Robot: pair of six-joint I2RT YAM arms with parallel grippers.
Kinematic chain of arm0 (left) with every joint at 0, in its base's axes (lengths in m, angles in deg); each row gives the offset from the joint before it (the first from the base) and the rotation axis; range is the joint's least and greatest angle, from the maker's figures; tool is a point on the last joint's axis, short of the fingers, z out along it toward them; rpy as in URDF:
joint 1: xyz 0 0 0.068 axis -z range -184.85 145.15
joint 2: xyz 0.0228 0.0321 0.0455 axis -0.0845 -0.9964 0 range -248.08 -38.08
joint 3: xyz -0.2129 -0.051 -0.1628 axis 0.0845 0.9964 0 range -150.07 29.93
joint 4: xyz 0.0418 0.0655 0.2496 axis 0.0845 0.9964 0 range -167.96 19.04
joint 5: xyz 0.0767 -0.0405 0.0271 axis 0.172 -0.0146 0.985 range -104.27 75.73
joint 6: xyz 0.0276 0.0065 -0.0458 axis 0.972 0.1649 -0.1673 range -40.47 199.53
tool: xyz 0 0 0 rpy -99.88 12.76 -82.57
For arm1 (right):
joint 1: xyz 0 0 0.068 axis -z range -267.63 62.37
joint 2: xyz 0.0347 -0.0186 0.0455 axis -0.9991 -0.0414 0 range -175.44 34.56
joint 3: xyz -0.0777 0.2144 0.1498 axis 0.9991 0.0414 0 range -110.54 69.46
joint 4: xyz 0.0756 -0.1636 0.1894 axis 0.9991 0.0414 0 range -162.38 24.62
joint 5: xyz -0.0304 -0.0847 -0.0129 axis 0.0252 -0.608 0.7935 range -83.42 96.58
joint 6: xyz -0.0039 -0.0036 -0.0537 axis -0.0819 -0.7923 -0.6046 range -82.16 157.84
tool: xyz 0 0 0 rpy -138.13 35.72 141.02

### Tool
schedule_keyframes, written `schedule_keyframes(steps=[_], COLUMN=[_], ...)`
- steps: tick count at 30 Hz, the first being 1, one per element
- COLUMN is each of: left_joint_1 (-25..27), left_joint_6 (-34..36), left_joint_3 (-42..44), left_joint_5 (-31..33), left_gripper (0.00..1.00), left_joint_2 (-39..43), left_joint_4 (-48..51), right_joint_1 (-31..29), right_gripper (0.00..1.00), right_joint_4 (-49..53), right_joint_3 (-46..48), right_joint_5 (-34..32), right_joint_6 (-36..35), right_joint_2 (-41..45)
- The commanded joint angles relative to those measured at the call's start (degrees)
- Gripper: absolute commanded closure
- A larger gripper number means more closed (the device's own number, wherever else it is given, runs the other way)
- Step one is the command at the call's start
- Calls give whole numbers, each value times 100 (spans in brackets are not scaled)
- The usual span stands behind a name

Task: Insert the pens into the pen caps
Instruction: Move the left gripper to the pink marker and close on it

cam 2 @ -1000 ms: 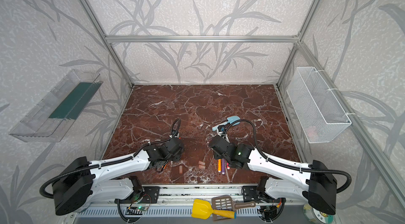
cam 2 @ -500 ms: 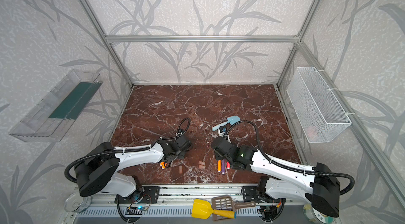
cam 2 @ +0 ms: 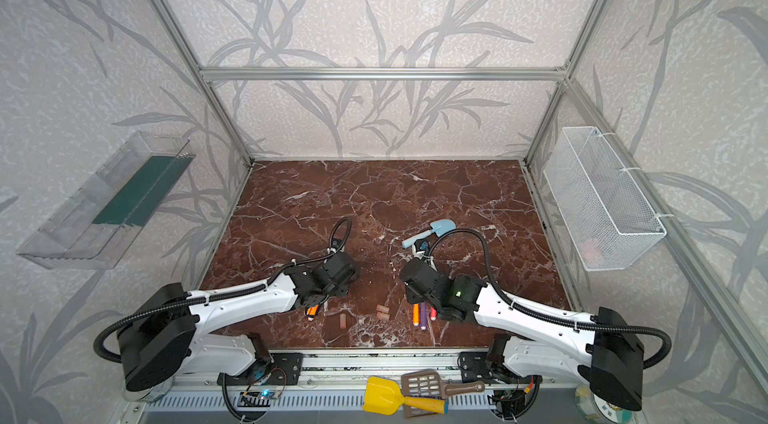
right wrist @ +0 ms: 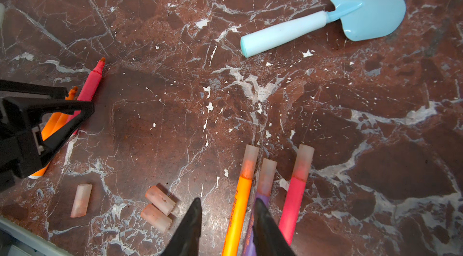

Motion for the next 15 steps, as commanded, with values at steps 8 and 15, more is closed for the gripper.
schedule_keyframes(steps=[8,15], left_joint_1=[-258,-262], left_joint_6=[-79,22], left_joint_3=[295,168], left_joint_5=[-24,-320], left_gripper=[48,56], left_joint_2=[-8,-329], left_joint_4=[-170,-279], right_joint_1=[17,11], right_gripper=[65,65], right_joint_4=[-46,-34], right_joint_3=[107,116], right_joint_5=[44,49], right_joint_6=[-5,2], right_joint_2=[19,47])
